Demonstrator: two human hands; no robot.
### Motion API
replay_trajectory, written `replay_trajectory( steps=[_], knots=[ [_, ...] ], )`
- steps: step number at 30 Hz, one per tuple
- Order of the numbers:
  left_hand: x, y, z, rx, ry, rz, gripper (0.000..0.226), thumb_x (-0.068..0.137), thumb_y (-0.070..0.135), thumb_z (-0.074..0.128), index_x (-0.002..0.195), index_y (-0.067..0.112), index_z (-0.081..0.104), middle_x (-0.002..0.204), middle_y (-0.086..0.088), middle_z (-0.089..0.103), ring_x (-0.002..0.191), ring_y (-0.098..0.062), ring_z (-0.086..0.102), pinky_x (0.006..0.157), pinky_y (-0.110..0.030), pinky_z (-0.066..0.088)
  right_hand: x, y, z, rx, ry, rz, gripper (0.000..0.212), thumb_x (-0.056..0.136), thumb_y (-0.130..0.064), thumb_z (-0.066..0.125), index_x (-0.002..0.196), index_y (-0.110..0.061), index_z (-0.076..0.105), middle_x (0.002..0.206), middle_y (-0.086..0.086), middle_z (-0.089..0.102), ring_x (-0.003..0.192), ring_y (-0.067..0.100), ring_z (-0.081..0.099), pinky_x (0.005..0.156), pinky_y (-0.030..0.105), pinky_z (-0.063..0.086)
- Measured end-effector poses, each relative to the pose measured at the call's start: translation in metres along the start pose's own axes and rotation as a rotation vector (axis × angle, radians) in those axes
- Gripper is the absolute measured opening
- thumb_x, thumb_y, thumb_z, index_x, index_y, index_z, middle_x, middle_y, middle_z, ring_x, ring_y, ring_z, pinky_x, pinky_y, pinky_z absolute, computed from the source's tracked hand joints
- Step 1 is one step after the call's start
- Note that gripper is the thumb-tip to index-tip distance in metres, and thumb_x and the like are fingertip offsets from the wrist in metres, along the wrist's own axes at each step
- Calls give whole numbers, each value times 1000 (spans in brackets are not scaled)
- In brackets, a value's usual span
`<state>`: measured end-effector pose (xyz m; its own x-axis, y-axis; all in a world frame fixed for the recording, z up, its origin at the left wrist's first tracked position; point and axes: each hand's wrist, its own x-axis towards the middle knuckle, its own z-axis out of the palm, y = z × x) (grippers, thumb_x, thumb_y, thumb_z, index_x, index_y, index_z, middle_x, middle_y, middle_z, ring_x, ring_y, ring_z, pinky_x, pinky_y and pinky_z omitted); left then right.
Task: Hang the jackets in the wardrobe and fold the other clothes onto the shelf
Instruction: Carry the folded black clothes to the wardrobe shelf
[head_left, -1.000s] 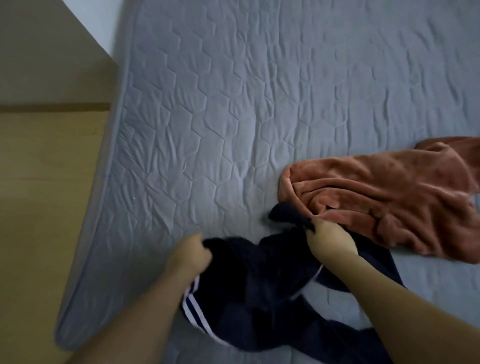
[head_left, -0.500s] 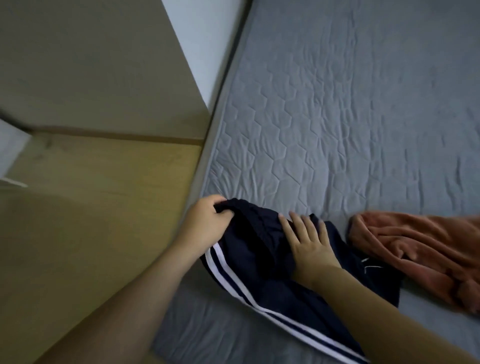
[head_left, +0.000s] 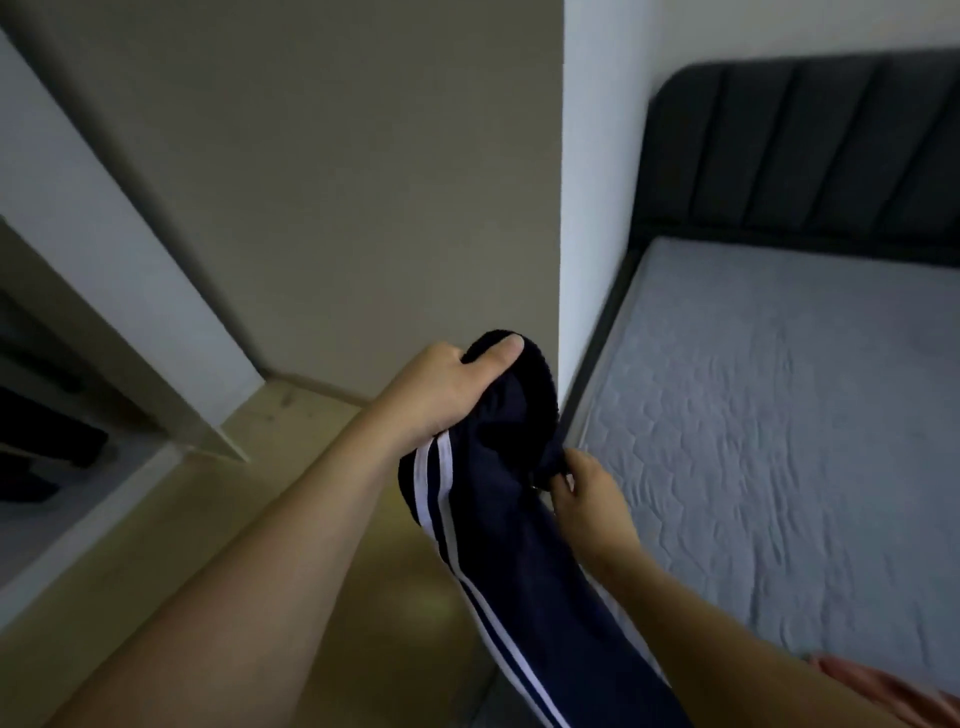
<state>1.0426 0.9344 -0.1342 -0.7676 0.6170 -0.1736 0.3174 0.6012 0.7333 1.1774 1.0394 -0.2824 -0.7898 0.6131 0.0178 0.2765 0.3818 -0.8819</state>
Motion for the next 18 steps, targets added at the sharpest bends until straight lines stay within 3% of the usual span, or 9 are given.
replay_trajectory(
  steps=[3,5,7,9,12,14,16,18],
  knots=[
    [-37,50,-87,145,3,119,63,65,80,58,52,18,50,47,9,54,42,-9,55,42,-20,37,15,-102,-32,317,165,40,24,93,-7,37,102,-12,59,94,8,65,86,25,61,77,42,51],
    [-59,74,-147,200,45,171,41,71,60,65,61,20,63,54,9,61,51,-9,61,45,-19,39,26,-173,-60,436,238,49,24,93,-9,35,103,-15,55,96,11,63,87,27,59,78,41,50],
    [-80,97,-206,234,152,230,24,77,44,63,78,20,65,70,4,67,67,-16,65,57,-26,45,29,-235,-94,380,194,-60,16,93,-20,42,105,-20,51,96,7,60,82,22,58,72,36,49],
    [-102,117,-258,256,286,285,8,82,37,63,82,28,62,79,7,67,75,-12,64,59,-26,46,24,-291,-127,192,96,-235,32,83,-35,54,112,-28,45,95,-2,61,79,16,59,69,33,47],
    [-134,144,-312,301,416,356,10,89,35,63,82,38,58,81,18,62,74,0,58,58,-18,39,11,-365,-164,-70,75,-447,41,76,-53,64,111,-40,47,95,-18,63,81,5,62,71,29,52],
    [-147,156,-335,349,477,377,6,92,32,62,87,34,61,83,16,62,76,-3,58,61,-19,39,6,-406,-181,-25,115,-495,31,81,-56,62,102,-34,60,91,-10,69,83,13,66,77,37,55],
    [-159,167,-348,424,500,377,8,94,32,59,100,28,62,93,7,63,81,-8,57,65,-24,42,5,-439,-192,93,157,-505,36,88,-50,60,97,-16,67,90,12,71,84,32,67,81,46,56],
    [-172,176,-352,492,471,367,11,96,30,55,107,27,52,97,0,61,79,-13,56,63,-28,42,4,-463,-199,176,166,-505,40,91,-44,58,97,-6,66,84,16,66,78,32,64,76,41,54]
  ],
)
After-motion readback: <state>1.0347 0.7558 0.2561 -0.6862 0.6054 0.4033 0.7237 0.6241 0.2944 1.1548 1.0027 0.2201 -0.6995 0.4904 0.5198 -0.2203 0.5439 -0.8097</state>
